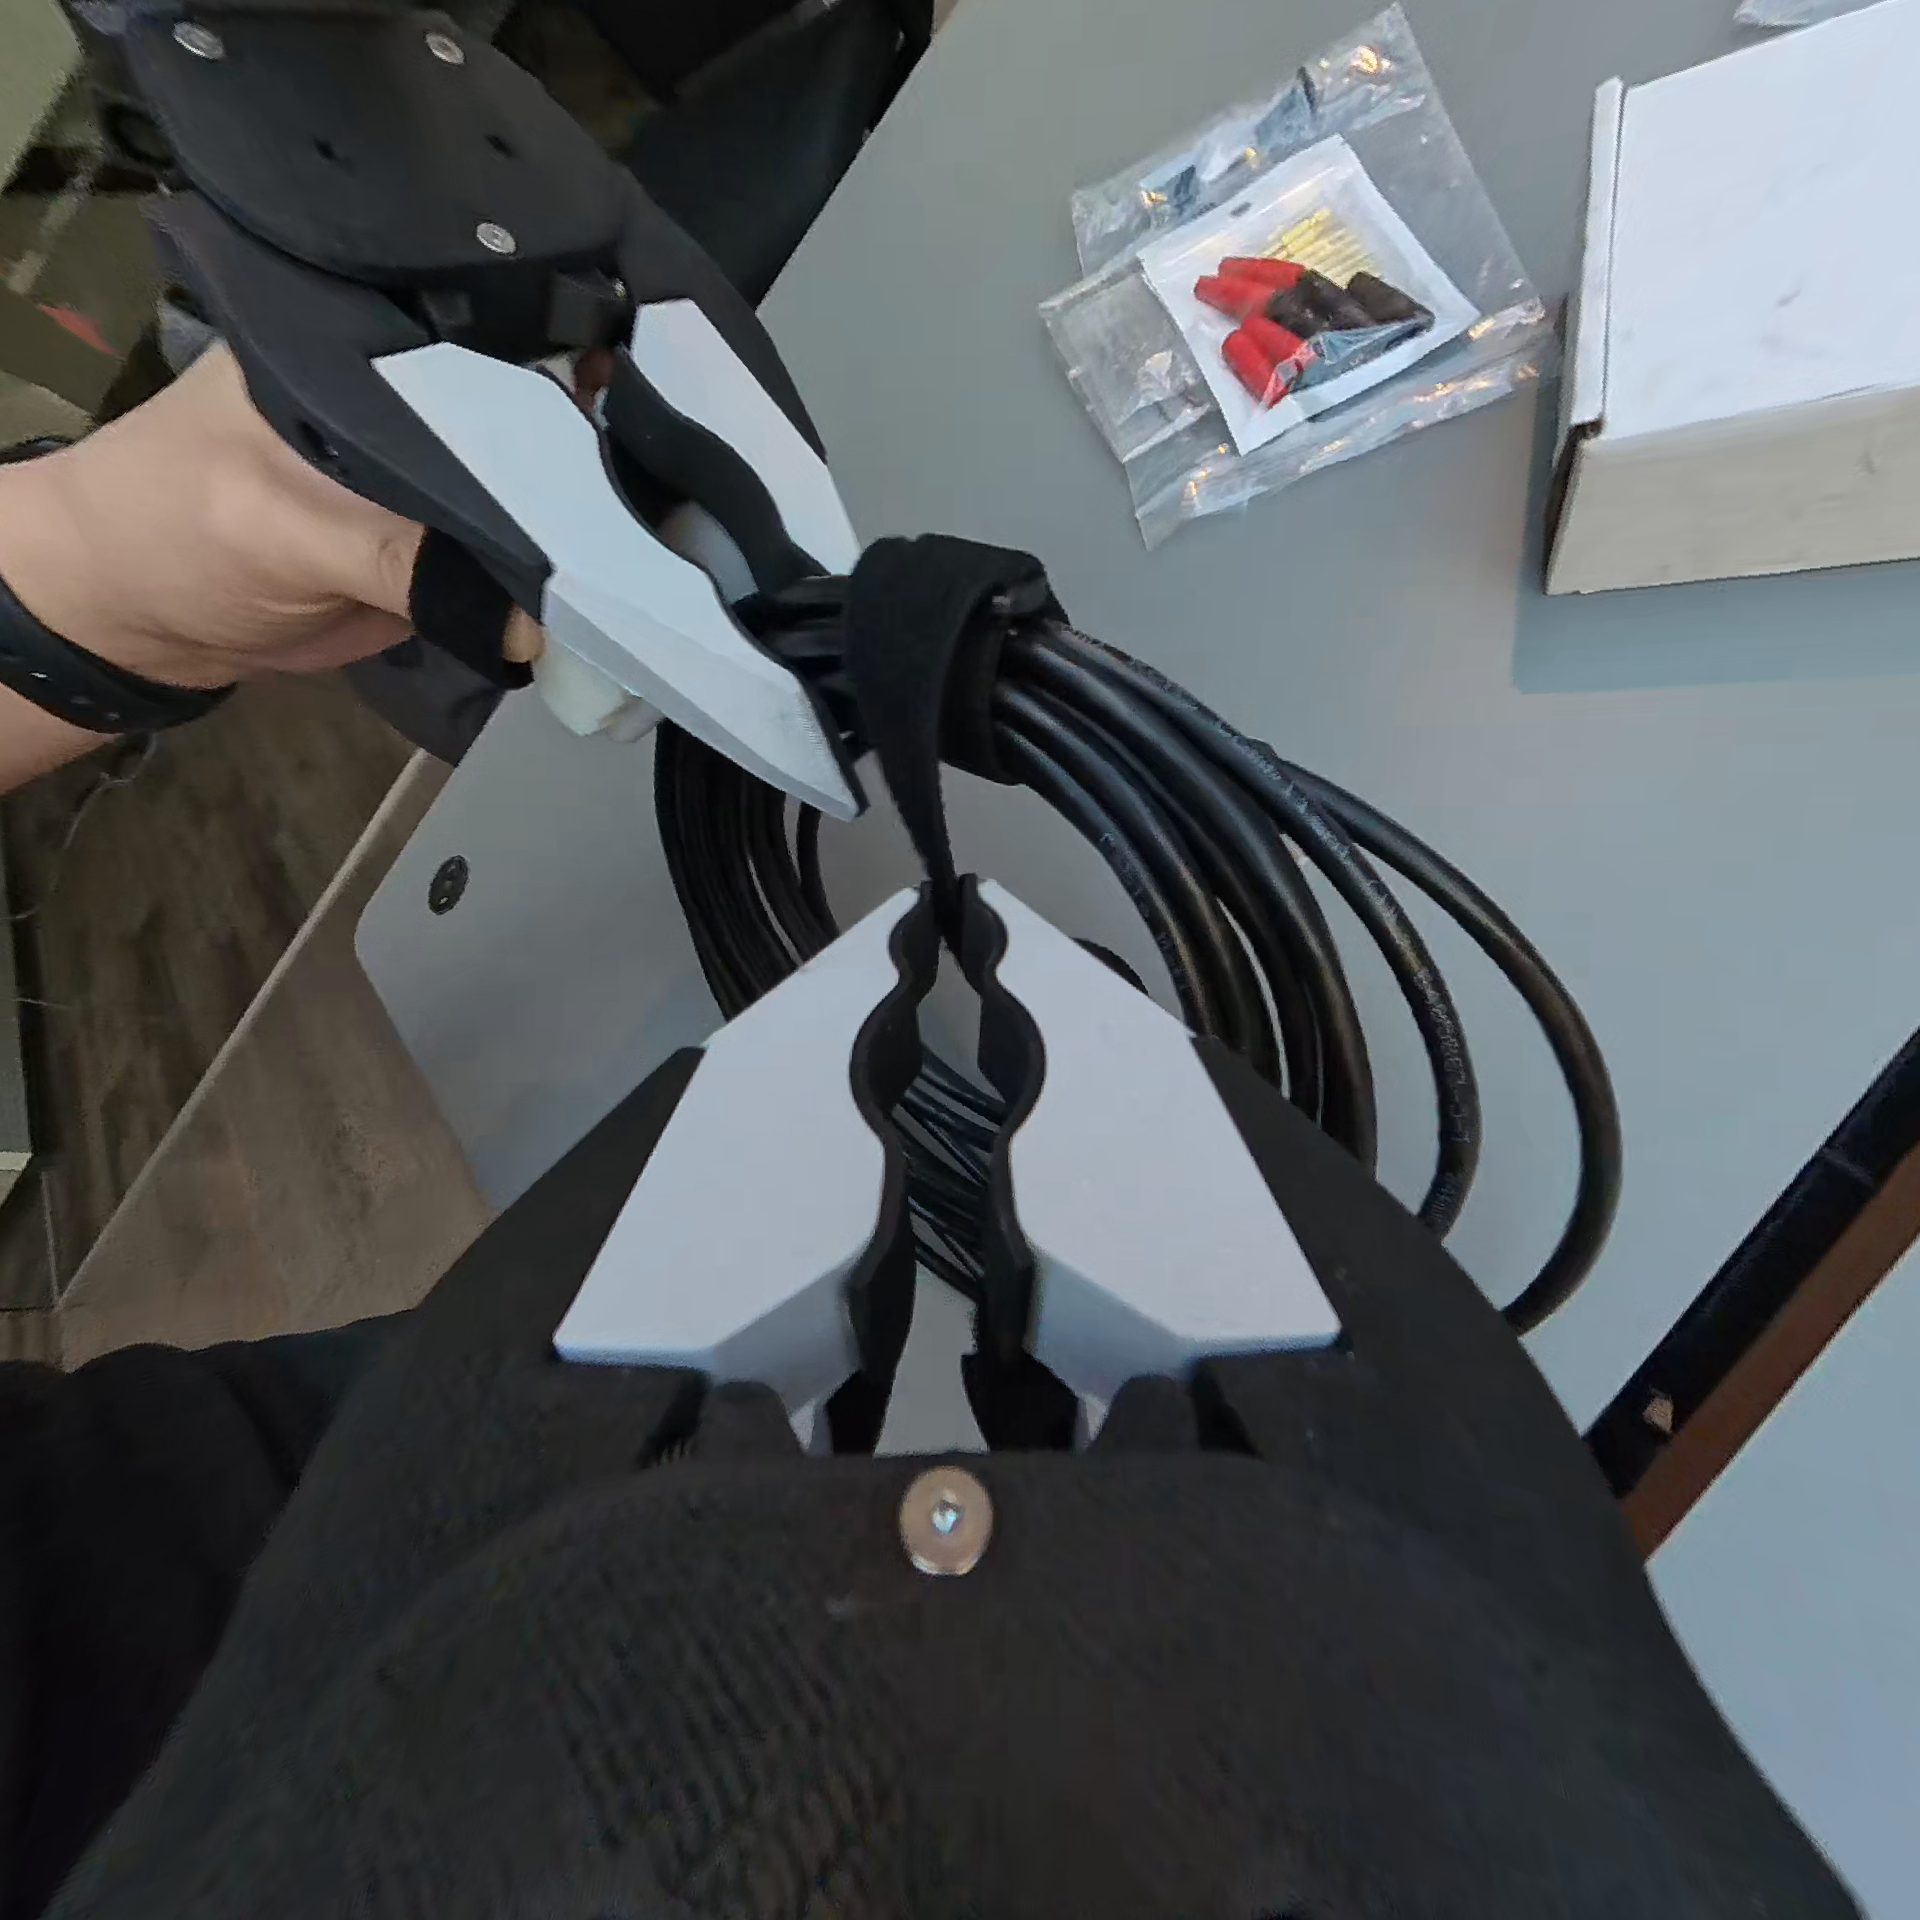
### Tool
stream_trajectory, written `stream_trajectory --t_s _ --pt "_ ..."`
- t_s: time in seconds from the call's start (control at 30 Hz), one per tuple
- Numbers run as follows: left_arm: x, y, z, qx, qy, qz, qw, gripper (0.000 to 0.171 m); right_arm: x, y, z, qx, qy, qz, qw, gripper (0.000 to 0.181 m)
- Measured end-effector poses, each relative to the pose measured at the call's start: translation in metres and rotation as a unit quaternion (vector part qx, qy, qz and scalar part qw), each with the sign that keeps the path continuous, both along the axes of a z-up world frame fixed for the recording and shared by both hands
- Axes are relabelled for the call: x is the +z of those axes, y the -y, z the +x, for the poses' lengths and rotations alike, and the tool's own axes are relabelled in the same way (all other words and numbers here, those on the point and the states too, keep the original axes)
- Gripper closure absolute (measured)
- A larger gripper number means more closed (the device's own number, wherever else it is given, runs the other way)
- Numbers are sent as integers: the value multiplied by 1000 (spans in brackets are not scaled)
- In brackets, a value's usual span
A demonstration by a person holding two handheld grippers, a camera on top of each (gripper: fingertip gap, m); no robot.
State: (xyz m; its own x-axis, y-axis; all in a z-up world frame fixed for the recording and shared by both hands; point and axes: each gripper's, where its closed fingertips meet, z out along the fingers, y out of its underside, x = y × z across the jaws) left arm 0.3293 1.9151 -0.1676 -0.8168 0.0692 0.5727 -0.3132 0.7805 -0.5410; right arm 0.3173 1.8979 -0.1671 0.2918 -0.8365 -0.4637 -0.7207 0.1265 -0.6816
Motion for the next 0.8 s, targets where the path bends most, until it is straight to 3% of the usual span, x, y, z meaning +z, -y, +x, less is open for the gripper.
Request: stream_trajectory --t_s 0.47,0.67,0.8 --pt "6 -3 -17 10 -42 -9 999 155 -21 -6 11 -104 -41 82 990 175" --pt "10 2 -25 37 -4 12 999 155 -21 -1 8 -139 -84 152 975 167" --pt "14 3 -31 44 15 11 999 155 -14 -7 2 -139 -120 254 950 172"
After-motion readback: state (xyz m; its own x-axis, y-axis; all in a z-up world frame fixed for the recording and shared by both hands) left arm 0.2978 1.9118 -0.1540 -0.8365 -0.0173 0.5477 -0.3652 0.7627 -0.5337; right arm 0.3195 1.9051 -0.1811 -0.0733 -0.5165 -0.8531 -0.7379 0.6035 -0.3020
